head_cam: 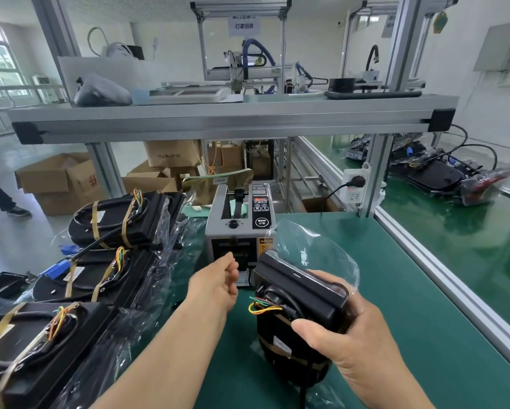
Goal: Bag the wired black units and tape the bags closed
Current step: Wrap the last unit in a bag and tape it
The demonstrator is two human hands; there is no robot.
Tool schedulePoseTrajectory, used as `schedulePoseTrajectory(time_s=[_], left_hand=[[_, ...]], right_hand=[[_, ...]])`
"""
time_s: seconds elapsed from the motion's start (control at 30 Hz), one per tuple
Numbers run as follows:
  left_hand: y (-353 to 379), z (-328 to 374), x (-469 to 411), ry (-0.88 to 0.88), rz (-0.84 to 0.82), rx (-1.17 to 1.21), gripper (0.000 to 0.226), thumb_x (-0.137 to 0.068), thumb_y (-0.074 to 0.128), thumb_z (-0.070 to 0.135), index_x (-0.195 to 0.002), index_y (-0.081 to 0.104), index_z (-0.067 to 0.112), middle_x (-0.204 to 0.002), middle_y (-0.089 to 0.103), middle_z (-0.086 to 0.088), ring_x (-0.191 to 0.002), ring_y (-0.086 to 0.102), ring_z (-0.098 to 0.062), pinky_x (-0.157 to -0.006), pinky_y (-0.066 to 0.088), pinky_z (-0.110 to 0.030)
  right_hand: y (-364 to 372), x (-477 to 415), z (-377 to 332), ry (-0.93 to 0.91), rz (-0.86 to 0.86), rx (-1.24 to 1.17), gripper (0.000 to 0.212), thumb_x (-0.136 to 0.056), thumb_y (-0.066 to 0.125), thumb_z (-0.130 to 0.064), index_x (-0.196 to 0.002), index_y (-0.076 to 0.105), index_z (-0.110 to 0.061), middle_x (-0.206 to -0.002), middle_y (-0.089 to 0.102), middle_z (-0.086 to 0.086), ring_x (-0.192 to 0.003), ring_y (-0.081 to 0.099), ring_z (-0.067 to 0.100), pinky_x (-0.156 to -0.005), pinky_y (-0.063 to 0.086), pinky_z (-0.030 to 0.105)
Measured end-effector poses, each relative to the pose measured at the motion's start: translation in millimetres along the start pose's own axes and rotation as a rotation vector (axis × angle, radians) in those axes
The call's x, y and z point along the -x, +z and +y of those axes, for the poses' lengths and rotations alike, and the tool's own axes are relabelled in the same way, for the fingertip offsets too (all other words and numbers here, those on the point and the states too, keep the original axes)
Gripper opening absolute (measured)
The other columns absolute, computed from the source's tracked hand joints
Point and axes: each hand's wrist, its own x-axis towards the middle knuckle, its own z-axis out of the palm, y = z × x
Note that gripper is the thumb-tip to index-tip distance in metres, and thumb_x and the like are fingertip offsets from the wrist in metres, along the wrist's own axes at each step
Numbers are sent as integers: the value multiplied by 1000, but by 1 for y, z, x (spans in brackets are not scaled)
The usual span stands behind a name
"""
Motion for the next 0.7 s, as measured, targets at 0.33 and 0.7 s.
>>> schedulePoseTrajectory(time_s=[0.33,0.7], left_hand=[[9,8,1,-109,-70,45,26,-97,61,29,-74,56,18,-38,56,9,-24,43,-2,-50,27,-20],[20,6,-8,-7,63,172,28,-89,56,11,-65,43,19,-42,47,6,-21,34,-4,-51,30,-23]], right_hand=[[3,2,0,-3,18,-3,61,-50,83,-19,-104,69,-44,-94,78,-6,-83,74,8,-67,51,9],[5,2,0,-6,29,-26,59,-52,81,-8,-100,72,-42,-92,78,-3,-81,74,9,-66,52,10]])
